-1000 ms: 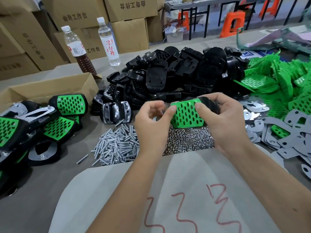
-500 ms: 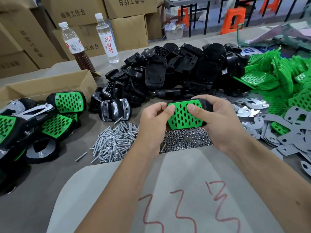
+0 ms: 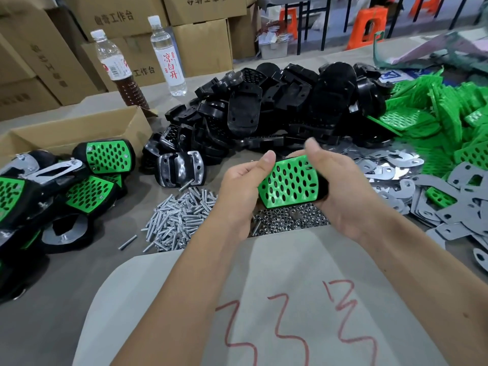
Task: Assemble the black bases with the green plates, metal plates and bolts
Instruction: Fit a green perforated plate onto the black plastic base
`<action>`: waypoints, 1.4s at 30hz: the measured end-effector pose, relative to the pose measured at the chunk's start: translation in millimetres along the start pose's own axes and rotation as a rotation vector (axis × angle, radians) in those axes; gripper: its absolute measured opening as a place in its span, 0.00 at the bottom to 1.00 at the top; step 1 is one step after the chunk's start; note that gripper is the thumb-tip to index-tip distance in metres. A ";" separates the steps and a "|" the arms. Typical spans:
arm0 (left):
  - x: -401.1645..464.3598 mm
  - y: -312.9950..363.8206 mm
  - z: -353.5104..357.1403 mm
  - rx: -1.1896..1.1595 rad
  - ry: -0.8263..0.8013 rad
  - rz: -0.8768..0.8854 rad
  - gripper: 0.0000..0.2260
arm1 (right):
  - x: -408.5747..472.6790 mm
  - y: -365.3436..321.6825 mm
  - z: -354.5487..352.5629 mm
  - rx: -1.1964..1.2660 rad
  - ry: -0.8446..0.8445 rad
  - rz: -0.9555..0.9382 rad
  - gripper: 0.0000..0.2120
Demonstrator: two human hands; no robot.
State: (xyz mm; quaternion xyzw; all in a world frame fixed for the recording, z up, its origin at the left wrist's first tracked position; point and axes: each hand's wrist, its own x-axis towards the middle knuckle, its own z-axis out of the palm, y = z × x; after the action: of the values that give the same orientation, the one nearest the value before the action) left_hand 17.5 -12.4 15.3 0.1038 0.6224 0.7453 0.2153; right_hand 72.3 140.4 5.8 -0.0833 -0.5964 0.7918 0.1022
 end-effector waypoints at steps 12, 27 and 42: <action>4.1 -6.0 -2.7 0.204 0.072 0.227 0.19 | -0.1 -2.5 -7.1 0.106 -0.087 0.092 0.15; 6.9 -13.7 -9.1 0.355 -0.047 0.390 0.17 | -1.2 -8.4 -19.7 0.001 -0.240 0.046 0.22; 7.7 -13.9 -8.3 0.092 0.060 0.261 0.08 | -1.0 -3.5 -7.8 -0.097 0.022 -0.148 0.07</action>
State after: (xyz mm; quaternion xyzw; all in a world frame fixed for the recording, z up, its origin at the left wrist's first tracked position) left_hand 9.9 -14.4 -0.7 0.1712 0.6431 0.7405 0.0931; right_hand 75.4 148.3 7.1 -0.0524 -0.6373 0.7514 0.1627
